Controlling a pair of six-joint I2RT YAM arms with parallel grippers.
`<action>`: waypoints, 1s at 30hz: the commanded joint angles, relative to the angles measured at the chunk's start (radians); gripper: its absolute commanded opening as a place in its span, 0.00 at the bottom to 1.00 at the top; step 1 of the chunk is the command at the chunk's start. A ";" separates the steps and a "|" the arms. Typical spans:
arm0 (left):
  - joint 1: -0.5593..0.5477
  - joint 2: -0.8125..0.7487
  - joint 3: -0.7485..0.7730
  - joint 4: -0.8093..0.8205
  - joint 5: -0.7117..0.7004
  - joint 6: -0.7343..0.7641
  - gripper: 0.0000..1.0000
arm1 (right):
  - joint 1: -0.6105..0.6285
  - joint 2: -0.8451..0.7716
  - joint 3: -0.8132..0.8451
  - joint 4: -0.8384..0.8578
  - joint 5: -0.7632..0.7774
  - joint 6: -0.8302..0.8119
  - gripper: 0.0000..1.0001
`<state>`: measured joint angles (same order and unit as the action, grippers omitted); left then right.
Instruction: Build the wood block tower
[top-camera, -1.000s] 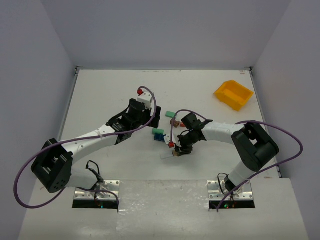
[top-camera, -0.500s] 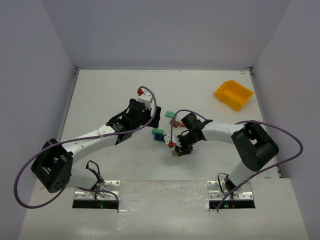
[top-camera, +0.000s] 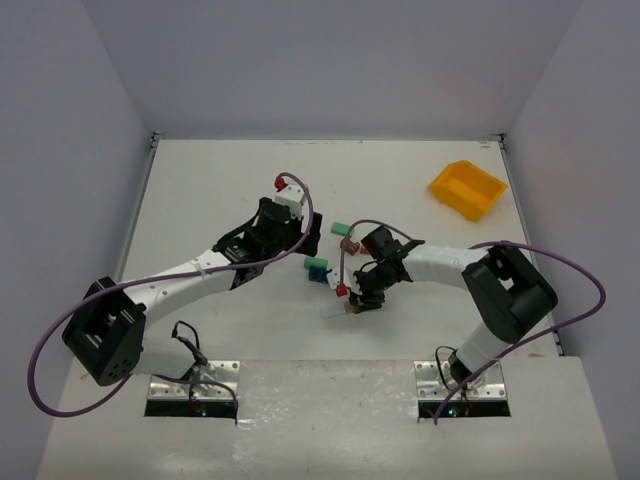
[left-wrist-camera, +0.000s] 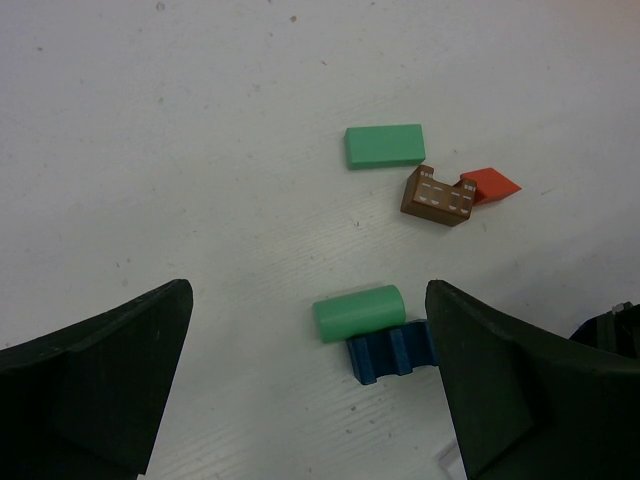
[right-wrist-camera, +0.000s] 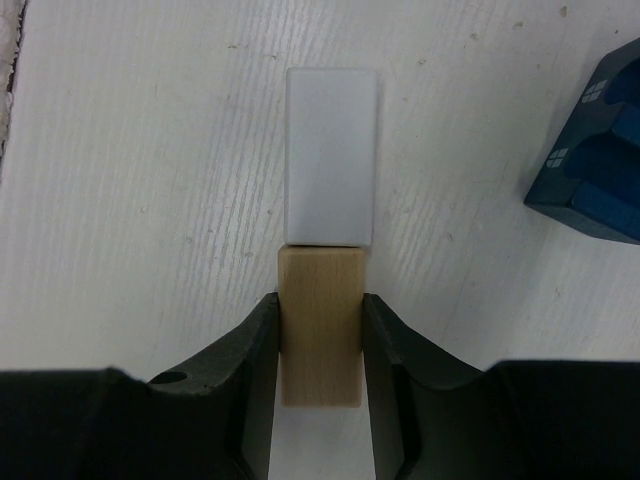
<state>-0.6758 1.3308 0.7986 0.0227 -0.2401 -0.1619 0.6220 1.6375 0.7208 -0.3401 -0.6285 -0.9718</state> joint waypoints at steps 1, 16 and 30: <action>-0.012 0.004 0.039 0.029 -0.004 0.004 1.00 | 0.010 0.012 0.017 -0.007 0.009 0.007 0.38; -0.015 0.002 0.040 0.020 0.004 -0.002 1.00 | 0.010 0.012 0.016 0.023 0.046 0.028 0.60; -0.032 -0.034 0.031 0.017 -0.010 -0.050 1.00 | 0.008 -0.079 -0.001 0.020 0.061 0.007 0.99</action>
<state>-0.6933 1.3304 0.7986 0.0137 -0.2403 -0.1759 0.6254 1.6285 0.7199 -0.3162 -0.5921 -0.9424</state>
